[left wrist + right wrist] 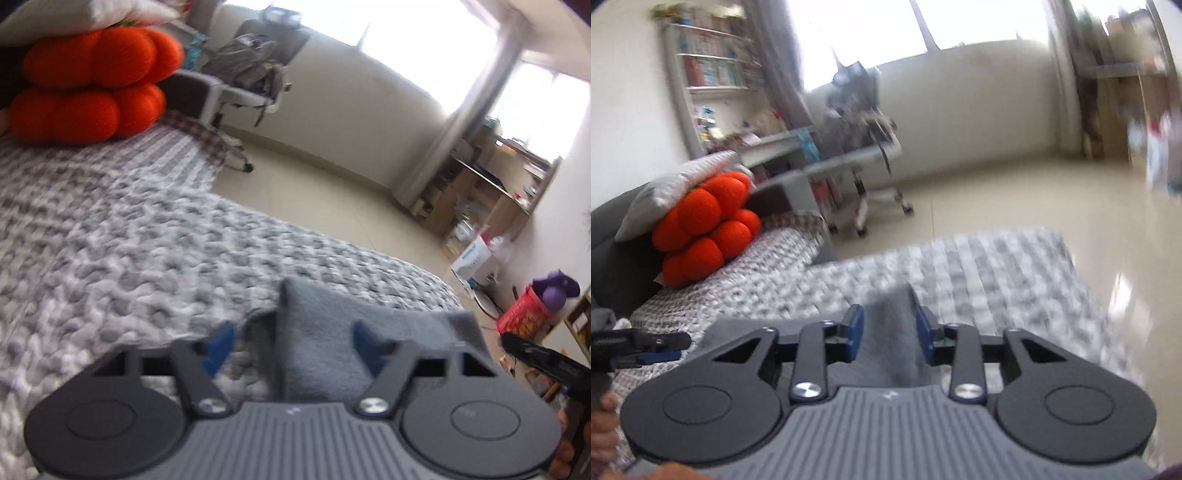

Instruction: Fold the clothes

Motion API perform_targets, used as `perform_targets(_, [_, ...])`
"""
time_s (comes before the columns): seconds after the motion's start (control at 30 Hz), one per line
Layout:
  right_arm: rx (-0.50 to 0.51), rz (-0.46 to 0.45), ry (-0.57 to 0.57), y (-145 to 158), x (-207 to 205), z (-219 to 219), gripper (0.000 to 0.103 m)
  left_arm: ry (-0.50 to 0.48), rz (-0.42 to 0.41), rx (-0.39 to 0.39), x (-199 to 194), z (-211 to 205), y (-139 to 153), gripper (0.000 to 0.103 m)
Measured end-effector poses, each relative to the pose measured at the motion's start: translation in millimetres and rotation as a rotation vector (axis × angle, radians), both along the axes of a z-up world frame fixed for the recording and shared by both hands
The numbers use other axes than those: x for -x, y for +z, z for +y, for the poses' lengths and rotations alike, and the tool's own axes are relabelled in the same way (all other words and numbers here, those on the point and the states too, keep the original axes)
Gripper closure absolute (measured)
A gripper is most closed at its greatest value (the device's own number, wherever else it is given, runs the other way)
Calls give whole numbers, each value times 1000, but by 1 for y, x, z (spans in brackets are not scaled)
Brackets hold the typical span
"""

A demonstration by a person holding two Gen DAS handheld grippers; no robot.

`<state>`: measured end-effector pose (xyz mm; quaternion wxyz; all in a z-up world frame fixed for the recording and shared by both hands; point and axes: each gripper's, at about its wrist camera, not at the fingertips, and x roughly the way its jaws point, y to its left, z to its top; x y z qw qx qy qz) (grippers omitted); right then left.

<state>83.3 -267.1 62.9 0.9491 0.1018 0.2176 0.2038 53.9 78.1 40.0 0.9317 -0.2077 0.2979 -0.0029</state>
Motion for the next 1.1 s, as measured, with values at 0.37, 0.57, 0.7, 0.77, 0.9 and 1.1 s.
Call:
perform_targets(0.37, [108,9,269,-21,2,76,55,-101,-40,12,47,23,-10,66])
perform_targets(0.57, [210,60,282,-40,-11,95,54,-267,-26,-114,38,4,-19,65])
perform_targets(0.7, [184,83,290,-40,-16,91,55,-332,-55,-182,38,-1,-21,63])
perform_targets(0.77, [186,78,291,-41,-15,92,55,-334,-88,-170,40,2,-21,61])
perform_targets(0.9, [185,71,285,-41,-10,91,54,-356,-120,-176,39,-1,-26,61])
perform_targets(1.1, [182,66,276,-41,-7,91,54,-415,-133,-227,32,-10,-27,73])
